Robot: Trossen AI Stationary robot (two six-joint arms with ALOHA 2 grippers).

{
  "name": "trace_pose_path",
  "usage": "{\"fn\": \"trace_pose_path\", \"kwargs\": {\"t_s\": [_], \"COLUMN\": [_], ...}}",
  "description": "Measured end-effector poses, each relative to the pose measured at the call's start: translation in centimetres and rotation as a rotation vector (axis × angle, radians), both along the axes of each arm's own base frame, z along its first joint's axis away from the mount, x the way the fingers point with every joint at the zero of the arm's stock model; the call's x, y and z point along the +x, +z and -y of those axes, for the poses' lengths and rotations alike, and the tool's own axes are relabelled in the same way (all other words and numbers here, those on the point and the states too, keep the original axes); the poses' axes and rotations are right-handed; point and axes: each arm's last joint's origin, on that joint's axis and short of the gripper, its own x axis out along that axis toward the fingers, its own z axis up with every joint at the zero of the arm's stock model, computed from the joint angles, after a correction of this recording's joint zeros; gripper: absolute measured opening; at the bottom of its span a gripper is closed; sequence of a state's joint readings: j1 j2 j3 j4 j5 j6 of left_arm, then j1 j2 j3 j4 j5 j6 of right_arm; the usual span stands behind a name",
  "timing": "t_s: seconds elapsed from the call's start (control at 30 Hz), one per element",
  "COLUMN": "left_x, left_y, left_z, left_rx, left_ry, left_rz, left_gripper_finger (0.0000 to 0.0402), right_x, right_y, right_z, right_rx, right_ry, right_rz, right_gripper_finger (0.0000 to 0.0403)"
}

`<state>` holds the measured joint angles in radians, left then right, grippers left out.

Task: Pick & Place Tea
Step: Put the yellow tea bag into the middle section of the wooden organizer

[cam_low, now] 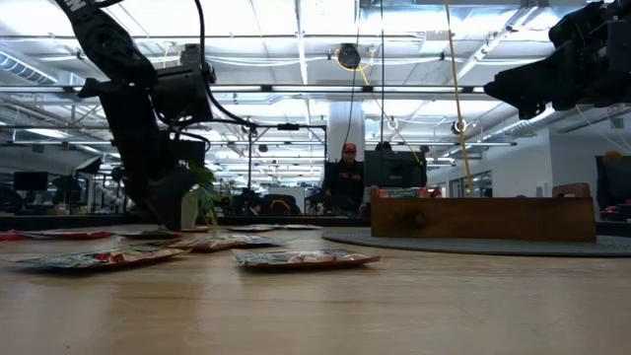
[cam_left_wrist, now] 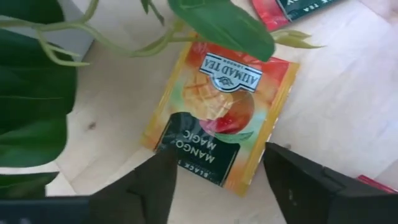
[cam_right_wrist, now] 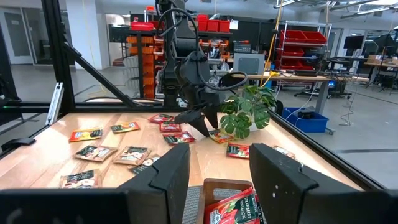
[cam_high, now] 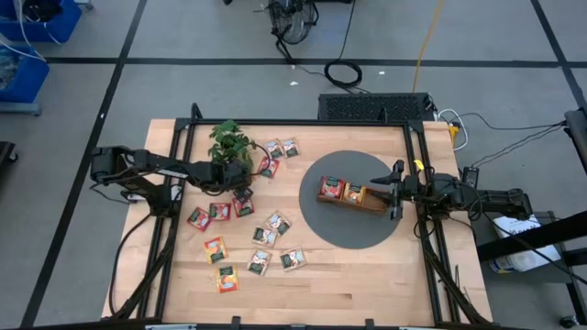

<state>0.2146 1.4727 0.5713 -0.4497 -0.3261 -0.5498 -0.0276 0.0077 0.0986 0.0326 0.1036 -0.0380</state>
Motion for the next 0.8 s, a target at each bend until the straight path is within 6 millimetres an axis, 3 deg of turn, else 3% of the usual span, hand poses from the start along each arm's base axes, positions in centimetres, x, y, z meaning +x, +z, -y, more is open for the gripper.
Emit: {"fn": "trace_pose_path", "kwargs": {"t_s": [0.13,0.37,0.63,0.8], "left_x": [-0.2,-0.6,0.5,1.8], "left_y": [-0.4,-1.6,-0.6,2.1], "left_z": [0.1,0.4,1.9,3.5], "left_rx": [-0.003,-0.036,-0.119,-0.179], "left_ry": [-0.023,-0.091,-0.221,-0.314], "left_rz": [0.012,0.100,0.135,0.157], "left_gripper_finger": [0.0168,0.0014,0.0003,0.0002], "right_x": [0.0,0.0,0.0,0.0], "right_y": [0.0,0.0,0.0,0.0], "right_z": [0.0,0.0,0.0,0.0], "right_rx": [0.000,0.000,0.000,0.000], "right_ry": [0.000,0.000,0.000,0.000], "right_rz": [0.000,0.000,0.000,0.000], "right_gripper_finger": [0.0151,0.0151,0.0151,0.0151]}}
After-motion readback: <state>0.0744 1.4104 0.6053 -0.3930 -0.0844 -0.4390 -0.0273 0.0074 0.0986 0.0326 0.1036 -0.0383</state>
